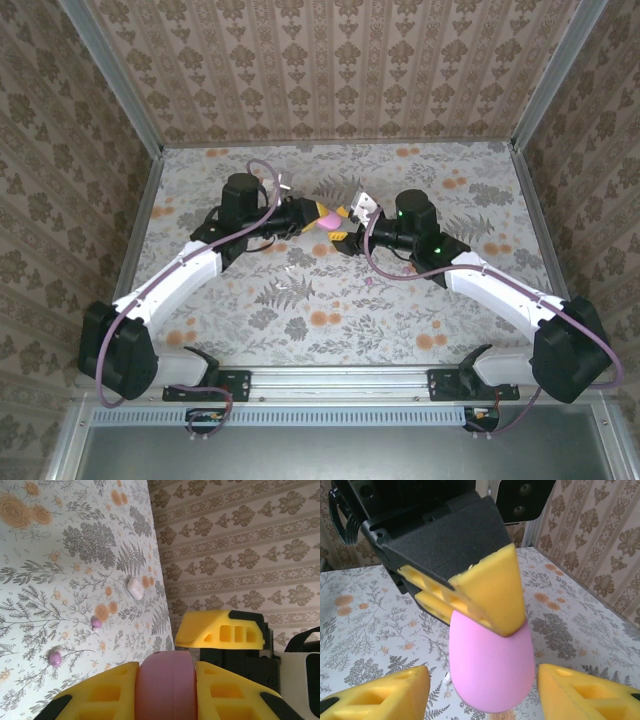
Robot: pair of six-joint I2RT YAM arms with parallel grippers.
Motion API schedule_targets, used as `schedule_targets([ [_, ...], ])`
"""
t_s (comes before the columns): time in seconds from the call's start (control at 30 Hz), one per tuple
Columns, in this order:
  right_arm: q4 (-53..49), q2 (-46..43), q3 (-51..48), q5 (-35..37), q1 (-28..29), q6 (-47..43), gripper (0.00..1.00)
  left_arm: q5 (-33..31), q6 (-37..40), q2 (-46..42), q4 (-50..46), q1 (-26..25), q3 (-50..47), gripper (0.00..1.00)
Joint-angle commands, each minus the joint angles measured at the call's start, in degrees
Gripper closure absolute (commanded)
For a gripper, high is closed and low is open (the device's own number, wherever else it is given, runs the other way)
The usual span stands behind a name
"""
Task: Insert the wireless bluetooth earbuds into the charging case
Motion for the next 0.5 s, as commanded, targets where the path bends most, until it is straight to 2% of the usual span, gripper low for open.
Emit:
schedule_targets([
  [0.0, 0.02, 0.07, 1.2, -2.47, -0.46, -0.54, 0.41, 1.81, -2.27, -2.21, 3.52, -0.39, 1.51, 0.89],
  [0.1, 1.69, 0.28, 1.52, -3.27, -0.54, 0.92, 0.45, 3.03, -3.1, -2.08, 3.6, -0.3, 1.58, 0.89],
  [0.47, 4.86, 1.69, 2.43, -3.92, -0.63, 3.86, 0.51, 3.39, -2.53, -2.43, 2.43, -0.3, 1.56, 0.89],
])
